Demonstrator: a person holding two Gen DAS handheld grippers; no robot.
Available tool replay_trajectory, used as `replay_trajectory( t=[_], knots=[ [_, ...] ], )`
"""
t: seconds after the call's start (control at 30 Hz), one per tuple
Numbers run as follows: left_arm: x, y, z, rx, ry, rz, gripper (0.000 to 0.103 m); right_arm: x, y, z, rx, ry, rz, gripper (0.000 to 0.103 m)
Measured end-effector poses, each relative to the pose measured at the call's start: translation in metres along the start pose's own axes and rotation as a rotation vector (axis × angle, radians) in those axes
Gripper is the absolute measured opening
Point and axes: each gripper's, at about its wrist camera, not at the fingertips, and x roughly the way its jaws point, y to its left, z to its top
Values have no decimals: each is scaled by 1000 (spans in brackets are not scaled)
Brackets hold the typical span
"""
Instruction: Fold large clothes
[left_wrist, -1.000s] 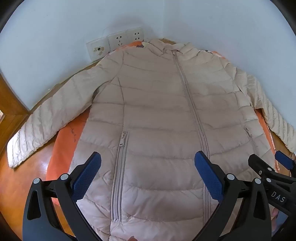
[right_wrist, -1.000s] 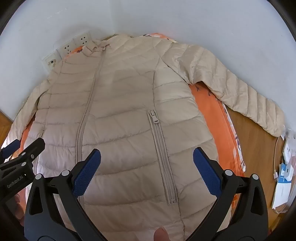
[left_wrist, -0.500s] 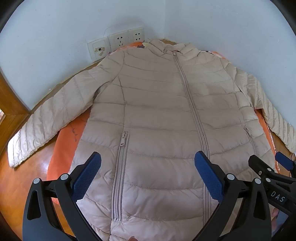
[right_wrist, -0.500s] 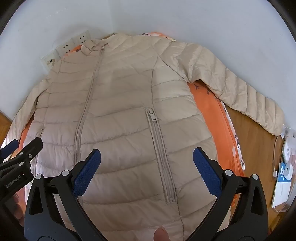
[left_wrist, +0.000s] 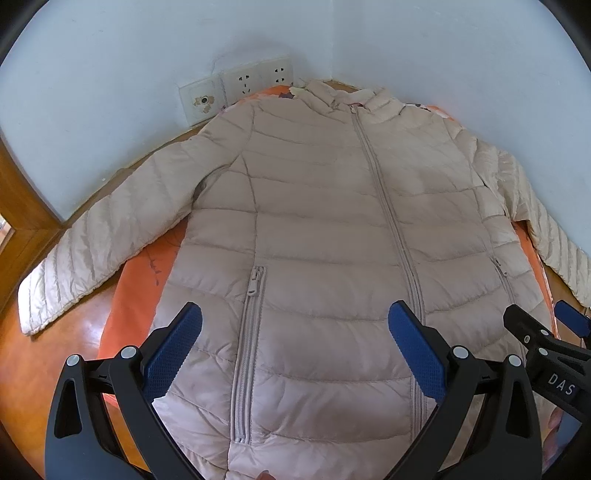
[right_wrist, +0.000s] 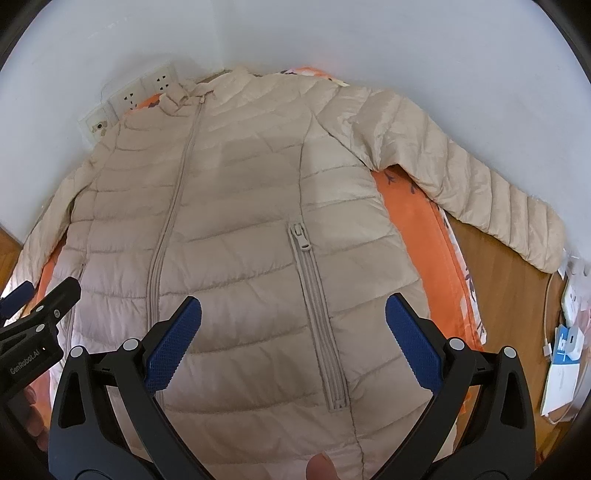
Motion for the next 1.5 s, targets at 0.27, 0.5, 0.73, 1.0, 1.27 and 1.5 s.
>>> replay_trajectory(
  t=[0.27, 0.5, 0.73, 1.0, 1.27, 1.5],
  knots=[
    [1, 1, 2, 2, -1, 2, 97, -1, 2, 1, -4, -6, -4, 100],
    [0, 0, 3, 1, -3, 5, 97, -1, 1, 3, -4, -6, -5, 100],
    [0, 0, 4, 4, -1, 4, 97, -1, 1, 3, -5, -5, -5, 100],
    [0, -2, 5, 6, -2, 3, 97, -4, 0, 3, -2, -14, -4, 100],
    [0, -5, 2, 12, 1, -9, 97, -5, 0, 0, 7, -11, -4, 100],
    [1, -7, 4, 18, 4, -15, 97, -6, -4, 0, 26, -15, -2, 100]
  ],
)
